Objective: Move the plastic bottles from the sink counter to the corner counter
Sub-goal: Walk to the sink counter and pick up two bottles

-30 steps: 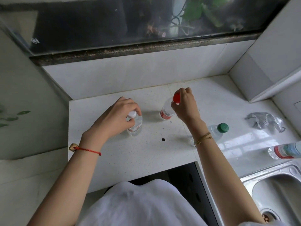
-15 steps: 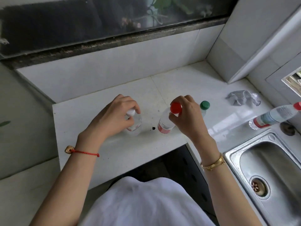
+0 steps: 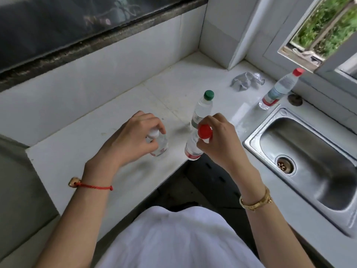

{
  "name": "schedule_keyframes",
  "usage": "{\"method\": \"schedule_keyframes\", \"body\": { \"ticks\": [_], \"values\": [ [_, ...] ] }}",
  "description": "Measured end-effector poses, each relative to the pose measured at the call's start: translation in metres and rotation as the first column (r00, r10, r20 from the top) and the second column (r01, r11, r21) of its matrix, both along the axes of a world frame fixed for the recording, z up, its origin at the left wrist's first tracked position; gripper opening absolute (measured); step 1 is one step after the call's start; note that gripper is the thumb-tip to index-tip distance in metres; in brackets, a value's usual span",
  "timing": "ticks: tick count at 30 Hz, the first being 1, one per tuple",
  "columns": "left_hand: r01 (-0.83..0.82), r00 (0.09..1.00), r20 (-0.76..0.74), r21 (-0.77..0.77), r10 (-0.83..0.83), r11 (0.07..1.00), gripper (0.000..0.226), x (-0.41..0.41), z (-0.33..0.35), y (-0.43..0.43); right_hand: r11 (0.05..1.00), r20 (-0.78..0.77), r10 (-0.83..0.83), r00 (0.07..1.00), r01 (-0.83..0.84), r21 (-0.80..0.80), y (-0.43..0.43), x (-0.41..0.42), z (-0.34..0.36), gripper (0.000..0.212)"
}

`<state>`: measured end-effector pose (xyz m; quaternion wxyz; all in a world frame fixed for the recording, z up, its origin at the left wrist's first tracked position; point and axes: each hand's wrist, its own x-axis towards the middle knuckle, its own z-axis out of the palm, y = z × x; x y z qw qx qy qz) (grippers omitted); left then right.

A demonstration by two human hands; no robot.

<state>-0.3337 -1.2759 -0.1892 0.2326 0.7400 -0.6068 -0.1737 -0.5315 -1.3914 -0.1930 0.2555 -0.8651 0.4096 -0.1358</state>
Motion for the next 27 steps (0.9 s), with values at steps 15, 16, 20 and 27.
{"method": "schedule_keyframes", "body": {
  "ticks": [15,16,20,27],
  "values": [
    [0.519,0.854,0.034,0.004,-0.519,0.855,0.024,-0.036,0.002,0.034,0.857,0.018,-0.514,0.858,0.512,0.052,0.153,-0.071,-0.01,0.031],
    [0.551,0.834,0.029,0.003,-0.551,0.835,0.024,-0.041,0.001,0.038,0.837,0.018,-0.546,0.838,0.544,0.053,0.165,-0.075,-0.012,0.031],
    [0.665,0.747,0.018,0.001,-0.665,0.747,0.026,-0.061,-0.004,0.051,0.757,0.018,-0.652,0.758,0.651,0.045,0.21,-0.092,-0.012,0.031],
    [0.845,0.534,0.036,-0.007,-0.845,0.534,0.029,-0.11,-0.007,0.071,0.596,-0.006,-0.802,0.597,0.802,0.033,0.286,-0.123,-0.01,0.035]
  ]
}}
